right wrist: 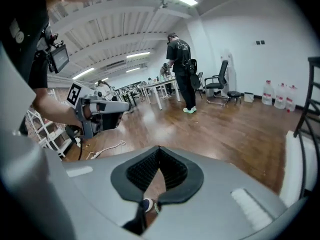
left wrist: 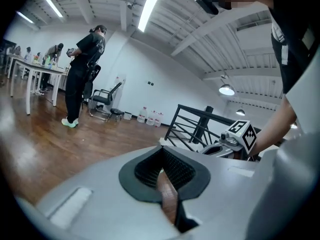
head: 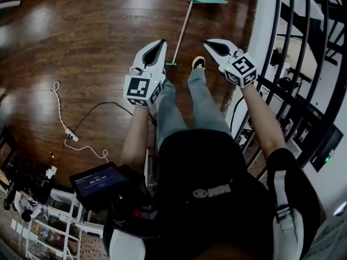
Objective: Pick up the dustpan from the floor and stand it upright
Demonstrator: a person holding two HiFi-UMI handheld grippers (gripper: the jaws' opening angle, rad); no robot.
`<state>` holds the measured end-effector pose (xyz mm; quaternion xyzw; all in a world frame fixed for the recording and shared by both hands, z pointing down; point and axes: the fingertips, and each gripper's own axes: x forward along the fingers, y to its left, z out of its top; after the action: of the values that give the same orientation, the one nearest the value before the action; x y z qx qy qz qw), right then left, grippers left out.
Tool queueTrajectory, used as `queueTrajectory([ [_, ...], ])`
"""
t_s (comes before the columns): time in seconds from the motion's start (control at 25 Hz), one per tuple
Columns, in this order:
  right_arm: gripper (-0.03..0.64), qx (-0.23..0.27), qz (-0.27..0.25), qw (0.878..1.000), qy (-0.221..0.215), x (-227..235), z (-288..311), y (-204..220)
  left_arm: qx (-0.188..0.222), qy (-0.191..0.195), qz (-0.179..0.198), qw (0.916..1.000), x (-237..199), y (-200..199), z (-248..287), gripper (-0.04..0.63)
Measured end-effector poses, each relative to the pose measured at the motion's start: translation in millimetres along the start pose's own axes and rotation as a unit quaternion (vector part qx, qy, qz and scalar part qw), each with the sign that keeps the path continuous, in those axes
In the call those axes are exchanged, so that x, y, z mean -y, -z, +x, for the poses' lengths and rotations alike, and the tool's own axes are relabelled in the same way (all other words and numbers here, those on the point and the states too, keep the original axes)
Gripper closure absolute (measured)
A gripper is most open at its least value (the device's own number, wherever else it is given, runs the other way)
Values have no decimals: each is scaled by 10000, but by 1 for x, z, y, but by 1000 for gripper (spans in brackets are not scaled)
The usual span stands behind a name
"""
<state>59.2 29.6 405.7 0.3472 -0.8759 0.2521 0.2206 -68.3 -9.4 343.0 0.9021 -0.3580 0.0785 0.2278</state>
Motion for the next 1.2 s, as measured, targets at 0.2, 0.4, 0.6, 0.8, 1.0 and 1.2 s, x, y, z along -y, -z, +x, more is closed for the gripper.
queueTrajectory([
  [0.2, 612, -202, 936, 9952, -224, 81, 54, 122, -197, -554, -371, 9976, -7, 82, 38, 578],
  [0.4, 594, -94, 1921, 9812, -131, 136, 138, 238, -531, -723, -852, 9923, -41, 206, 86, 578],
  [0.6, 522, -96, 2928, 9561, -29, 174, 190, 359, -789, -508, -819, 9922, -48, 291, 106, 578],
  [0.8, 488, -94, 3347, 9423, 61, 205, 239, 422, -869, -592, -848, 9908, -84, 327, 110, 578],
  [1.0, 451, -183, 3777, 9257, -101, 205, 289, 458, -910, -533, -813, 9911, -99, 340, 115, 578],
  [1.2, 437, -308, 4203, 9058, -447, 188, 322, 476, -980, -769, -705, 9897, -121, 352, 131, 578],
])
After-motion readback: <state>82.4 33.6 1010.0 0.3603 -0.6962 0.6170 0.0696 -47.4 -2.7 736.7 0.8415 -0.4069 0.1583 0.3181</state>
